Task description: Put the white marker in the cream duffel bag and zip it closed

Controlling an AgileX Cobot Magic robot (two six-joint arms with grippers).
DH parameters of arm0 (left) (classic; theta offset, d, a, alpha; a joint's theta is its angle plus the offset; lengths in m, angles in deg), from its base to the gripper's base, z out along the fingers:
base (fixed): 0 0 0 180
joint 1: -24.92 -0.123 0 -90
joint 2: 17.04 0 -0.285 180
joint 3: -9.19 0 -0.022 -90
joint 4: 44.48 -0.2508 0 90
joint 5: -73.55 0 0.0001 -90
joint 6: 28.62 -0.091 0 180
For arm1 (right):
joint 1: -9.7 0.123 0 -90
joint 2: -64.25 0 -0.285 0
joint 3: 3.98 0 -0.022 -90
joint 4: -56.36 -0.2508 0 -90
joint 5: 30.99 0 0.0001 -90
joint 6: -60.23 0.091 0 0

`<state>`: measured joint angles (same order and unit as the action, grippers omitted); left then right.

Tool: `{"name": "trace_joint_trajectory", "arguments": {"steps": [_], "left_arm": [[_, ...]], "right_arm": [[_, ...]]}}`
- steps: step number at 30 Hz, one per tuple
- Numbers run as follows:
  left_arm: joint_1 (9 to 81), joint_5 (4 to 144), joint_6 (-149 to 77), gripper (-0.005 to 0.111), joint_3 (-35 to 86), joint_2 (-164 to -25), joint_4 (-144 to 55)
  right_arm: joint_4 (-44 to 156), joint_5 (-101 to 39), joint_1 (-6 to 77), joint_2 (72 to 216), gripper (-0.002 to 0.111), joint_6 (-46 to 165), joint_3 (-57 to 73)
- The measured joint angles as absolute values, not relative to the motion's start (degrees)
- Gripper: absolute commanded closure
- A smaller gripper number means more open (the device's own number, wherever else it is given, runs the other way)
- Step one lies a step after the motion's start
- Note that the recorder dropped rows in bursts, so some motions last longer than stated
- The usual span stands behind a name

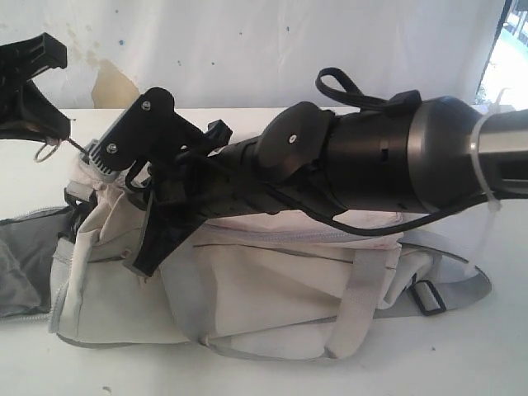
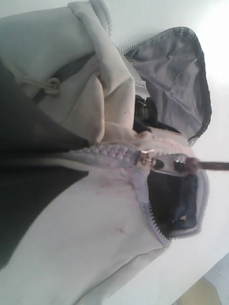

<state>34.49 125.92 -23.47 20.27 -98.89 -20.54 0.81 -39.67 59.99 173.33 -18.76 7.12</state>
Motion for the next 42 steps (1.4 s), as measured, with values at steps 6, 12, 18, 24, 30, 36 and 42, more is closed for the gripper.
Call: {"name": "trace_joint_trajectory", "arguments": {"steps": [6,12,18,24,30,36,42], "left_arm": [[34.49,127.74,-22.56,0.107,19.65,-98.89,-23.89],[34.14,127.49,-30.55,0.107,19.42,-98.69,-17.34],[34.04,126.38,-29.48,0.107,19.17,-98.35,-21.17],[34.56,125.58,-21.98,0.107,19.17,-98.35,-26.65],[34.65,124.48,-17.92,0.107,19.17,-98.35,-28.55],[35.16,118.01,-12.43,0.107,19.17,-98.91,-35.32],[34.41,106.45,-13.36,0.107,19.17,-103.91,-43.91]], "right_arm": [[0.81,-39.79,59.95,172.21,0.108,-18.76,7.62],[1.16,-40.05,59.95,170.35,0.108,-18.76,8.34],[1.25,-40.4,59.95,168.55,0.108,-18.76,8.49],[1.25,-41.26,59.95,167.85,0.108,-18.76,8.49],[1.02,-39.89,59.95,167.53,0.108,-18.76,10.47],[1.15,-37.73,60.17,167.07,0.108,-18.76,12.71],[1.92,-35.78,60.17,167.19,0.108,-18.76,14.16]]}}
